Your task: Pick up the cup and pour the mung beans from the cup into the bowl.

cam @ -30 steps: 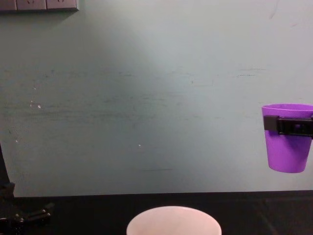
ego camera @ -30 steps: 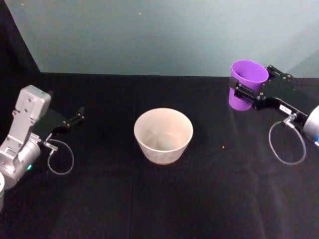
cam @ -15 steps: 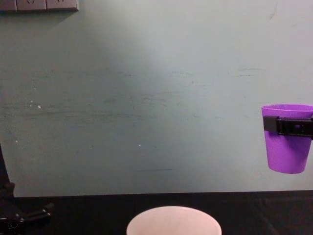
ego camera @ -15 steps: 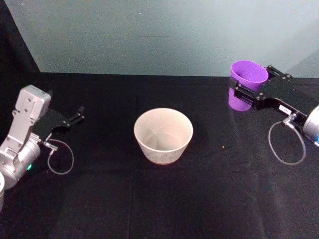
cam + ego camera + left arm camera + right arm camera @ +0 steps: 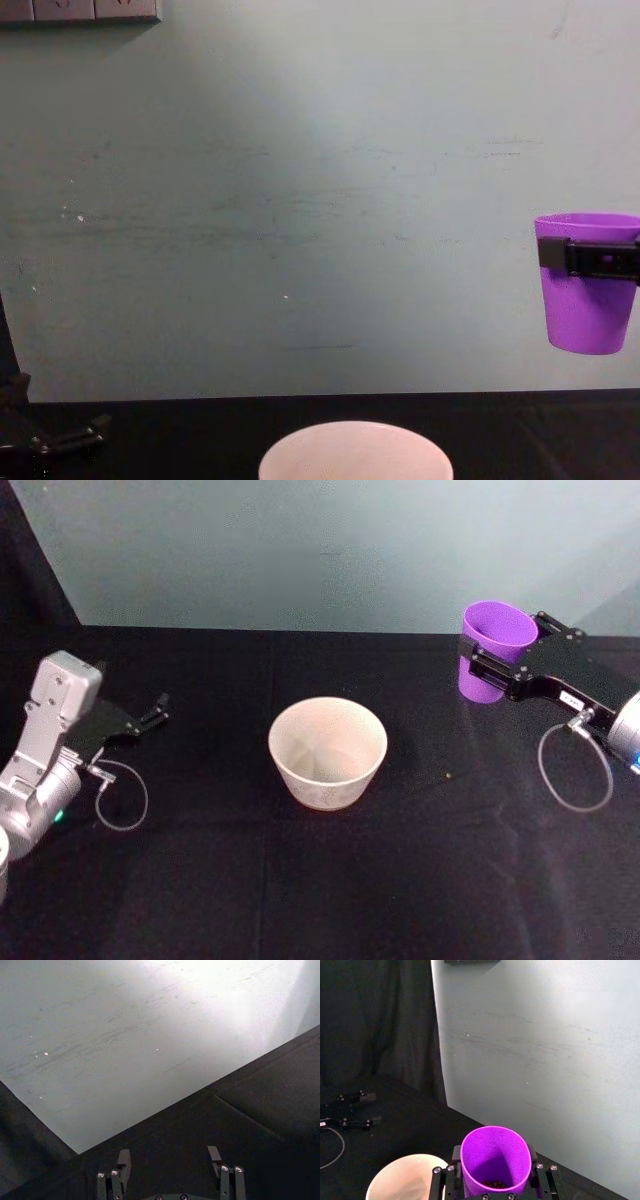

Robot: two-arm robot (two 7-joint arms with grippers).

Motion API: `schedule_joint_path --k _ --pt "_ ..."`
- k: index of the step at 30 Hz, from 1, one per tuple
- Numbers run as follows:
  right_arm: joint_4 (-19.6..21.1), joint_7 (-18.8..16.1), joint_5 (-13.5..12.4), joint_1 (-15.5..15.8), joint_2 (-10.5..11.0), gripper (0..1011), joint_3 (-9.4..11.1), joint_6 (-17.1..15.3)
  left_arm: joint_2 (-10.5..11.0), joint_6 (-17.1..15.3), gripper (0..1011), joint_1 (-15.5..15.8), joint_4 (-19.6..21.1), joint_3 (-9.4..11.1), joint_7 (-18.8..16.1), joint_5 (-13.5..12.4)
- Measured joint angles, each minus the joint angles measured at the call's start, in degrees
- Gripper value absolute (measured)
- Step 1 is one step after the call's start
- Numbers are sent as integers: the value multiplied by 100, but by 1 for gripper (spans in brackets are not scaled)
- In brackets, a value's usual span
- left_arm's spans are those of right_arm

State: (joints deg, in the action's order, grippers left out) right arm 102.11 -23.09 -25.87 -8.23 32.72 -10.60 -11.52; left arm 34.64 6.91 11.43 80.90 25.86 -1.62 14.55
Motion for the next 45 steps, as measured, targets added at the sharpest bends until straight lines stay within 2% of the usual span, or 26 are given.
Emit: schedule_joint_path --k 45 --pt "0 0 0 0 0 731 0 1 0 0 1000 0 0 0 0 0"
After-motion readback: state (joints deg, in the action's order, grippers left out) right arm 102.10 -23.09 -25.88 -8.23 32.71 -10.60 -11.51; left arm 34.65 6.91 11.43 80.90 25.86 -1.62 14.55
